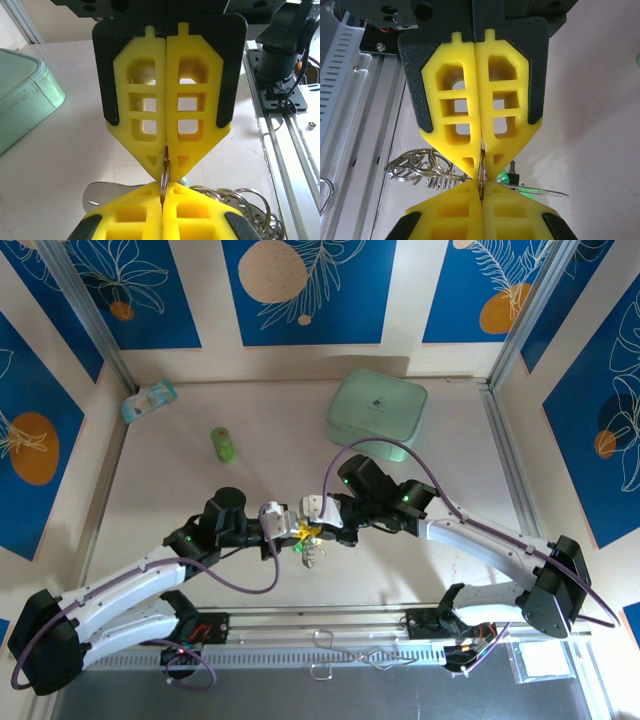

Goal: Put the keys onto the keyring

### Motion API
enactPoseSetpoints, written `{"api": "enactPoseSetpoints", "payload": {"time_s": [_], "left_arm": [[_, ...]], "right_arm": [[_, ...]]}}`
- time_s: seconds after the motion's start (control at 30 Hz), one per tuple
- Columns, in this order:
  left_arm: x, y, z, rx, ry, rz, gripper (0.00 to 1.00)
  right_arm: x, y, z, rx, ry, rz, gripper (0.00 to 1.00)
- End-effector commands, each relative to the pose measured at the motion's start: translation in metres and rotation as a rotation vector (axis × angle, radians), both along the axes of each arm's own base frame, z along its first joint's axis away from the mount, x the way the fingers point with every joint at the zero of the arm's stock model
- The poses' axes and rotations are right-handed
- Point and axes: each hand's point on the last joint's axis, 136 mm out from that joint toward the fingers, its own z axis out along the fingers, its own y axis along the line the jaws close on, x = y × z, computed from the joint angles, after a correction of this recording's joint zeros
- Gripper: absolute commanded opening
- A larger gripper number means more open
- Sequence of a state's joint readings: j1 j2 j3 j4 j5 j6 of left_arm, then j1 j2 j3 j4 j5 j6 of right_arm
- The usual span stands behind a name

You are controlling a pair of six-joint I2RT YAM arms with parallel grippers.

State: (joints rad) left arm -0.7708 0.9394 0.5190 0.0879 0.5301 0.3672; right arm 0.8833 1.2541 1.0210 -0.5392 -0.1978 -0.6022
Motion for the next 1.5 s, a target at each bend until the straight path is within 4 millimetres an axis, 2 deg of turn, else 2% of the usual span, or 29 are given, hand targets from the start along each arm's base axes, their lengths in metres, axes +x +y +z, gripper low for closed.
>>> {"api": "enactPoseSetpoints", "payload": {"time_s": [0.0, 0.1, 0.3, 0.7, 1.17, 1.47], "left_arm": [[-0.006, -0.005, 0.023, -0.077, -0.054, -0.038, 0.0], [-0.007, -0.004, 0.026, -0.11, -0.058, -0.032, 0.0], [-0.007, -0.005, 0.032, -0.22, -0.072, -0.02, 0.0], [-0.006, -0.008, 0.036, -0.312, -0.071, -0.022, 0.0], [-0.009, -0.009, 0.039, -0.325, -0.068, -0.041, 0.0], [-0.009, -0.009, 0.038, -0.32, -0.07, -0.039, 0.0]], "right_arm": [[-0.002, 0.004, 0.02, 0.094, -0.002, 0.013, 0.08], [-0.002, -0.006, 0.026, 0.168, 0.036, -0.01, 0.19], [-0.006, -0.021, 0.025, 0.268, 0.118, -0.046, 0.28], [-0.003, -0.028, 0.033, 0.416, 0.128, -0.073, 0.28], [0.0, -0.023, 0.036, 0.401, 0.101, -0.075, 0.28], [-0.006, -0.018, 0.041, 0.413, 0.117, -0.036, 0.21]]}}
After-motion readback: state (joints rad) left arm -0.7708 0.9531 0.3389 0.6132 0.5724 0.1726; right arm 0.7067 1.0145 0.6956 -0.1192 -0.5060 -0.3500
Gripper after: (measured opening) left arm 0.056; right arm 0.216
